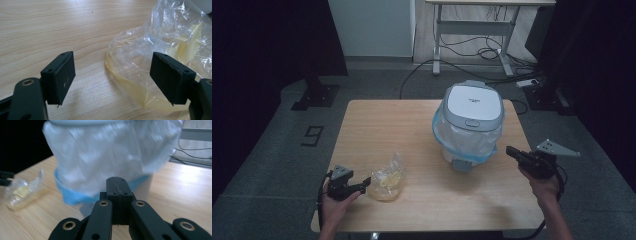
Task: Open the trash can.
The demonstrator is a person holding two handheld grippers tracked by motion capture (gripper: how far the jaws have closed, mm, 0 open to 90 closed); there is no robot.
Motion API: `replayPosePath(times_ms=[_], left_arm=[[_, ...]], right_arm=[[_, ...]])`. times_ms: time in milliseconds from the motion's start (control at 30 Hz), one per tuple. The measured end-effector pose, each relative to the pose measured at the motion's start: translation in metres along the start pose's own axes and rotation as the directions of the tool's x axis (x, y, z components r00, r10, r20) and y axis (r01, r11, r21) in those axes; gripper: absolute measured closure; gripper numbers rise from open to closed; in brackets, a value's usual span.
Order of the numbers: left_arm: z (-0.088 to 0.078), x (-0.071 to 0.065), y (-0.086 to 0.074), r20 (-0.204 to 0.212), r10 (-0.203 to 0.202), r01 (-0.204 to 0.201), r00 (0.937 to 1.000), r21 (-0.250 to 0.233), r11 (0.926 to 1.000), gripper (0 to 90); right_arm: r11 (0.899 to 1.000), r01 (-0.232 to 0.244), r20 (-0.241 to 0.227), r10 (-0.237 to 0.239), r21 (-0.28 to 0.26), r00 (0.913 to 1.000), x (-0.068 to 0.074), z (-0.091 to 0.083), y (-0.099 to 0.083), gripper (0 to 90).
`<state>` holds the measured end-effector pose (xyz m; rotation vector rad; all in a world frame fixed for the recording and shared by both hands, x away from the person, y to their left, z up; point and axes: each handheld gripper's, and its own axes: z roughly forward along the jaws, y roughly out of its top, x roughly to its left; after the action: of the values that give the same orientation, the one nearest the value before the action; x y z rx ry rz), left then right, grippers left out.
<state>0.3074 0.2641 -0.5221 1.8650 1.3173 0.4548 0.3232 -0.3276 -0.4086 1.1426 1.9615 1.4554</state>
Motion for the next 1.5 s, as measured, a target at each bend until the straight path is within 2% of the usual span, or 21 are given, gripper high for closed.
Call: replayPosePath(times_ms=[100,333,567,967,1500], left_arm=[[0.000,0.000,0.000,-0.001,-0.004,0.004,1.0000,-0.001,1.0000,20.4],[0.000,0.001,0.000,-0.004,-0.012,0.012,0.9999,0.001,0.9999,20.5],[0.000,0.001,0.000,-0.003,-0.015,0.015,0.9999,0.004,0.9999,20.5],[-0.001,0.003,0.000,0.016,-0.040,0.040,0.9991,-0.002,0.9992,20.5],[-0.001,0.003,0.000,0.019,-0.035,0.036,0.9992,-0.002,0.9994,20.4]], right_arm=[[1.000,-0.002,-0.016,0.002,-0.001,0.9999,0.005,0.004,0.015,89.5],[0.999,0.048,-0.055,-0.048,-0.010,0.9974,0.019,0.015,0.043,89.5],[0.998,0.065,-0.073,-0.066,-0.011,0.9951,0.029,0.027,0.060,89.4],[0.998,0.070,-0.096,-0.070,-0.008,0.9929,0.035,0.044,0.077,89.4],[0.996,0.086,-0.128,-0.084,0.013,0.9882,0.049,0.077,0.095,89.4]])
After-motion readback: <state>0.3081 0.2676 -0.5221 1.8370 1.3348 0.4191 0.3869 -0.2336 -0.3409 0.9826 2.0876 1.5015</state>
